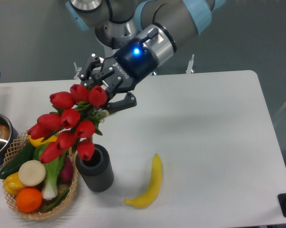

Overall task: Pick up the flowers from the vase
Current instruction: 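Lift the gripped tulips up out of the black vase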

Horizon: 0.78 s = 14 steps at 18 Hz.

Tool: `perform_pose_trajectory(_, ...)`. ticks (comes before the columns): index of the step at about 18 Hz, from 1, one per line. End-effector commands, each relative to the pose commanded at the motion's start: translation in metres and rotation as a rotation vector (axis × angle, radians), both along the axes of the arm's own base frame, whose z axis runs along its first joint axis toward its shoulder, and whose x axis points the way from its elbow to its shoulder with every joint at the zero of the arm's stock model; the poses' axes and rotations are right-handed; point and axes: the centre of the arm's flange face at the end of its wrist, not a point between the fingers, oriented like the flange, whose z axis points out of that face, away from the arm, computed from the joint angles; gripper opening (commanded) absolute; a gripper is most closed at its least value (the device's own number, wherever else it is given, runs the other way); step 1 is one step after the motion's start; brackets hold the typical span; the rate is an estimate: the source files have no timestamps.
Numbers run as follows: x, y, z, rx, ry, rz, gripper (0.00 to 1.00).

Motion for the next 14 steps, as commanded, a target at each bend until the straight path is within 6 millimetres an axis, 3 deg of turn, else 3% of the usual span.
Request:
perform_pose_trajectory(6, -0.019, -0.013, -0.001, 0.002, -0.003, 0.036, 0.40)
perform_pose_trajectory(14, -0.075, -0.057, -0.008, 0.005, -0.008, 0.148, 0.40)
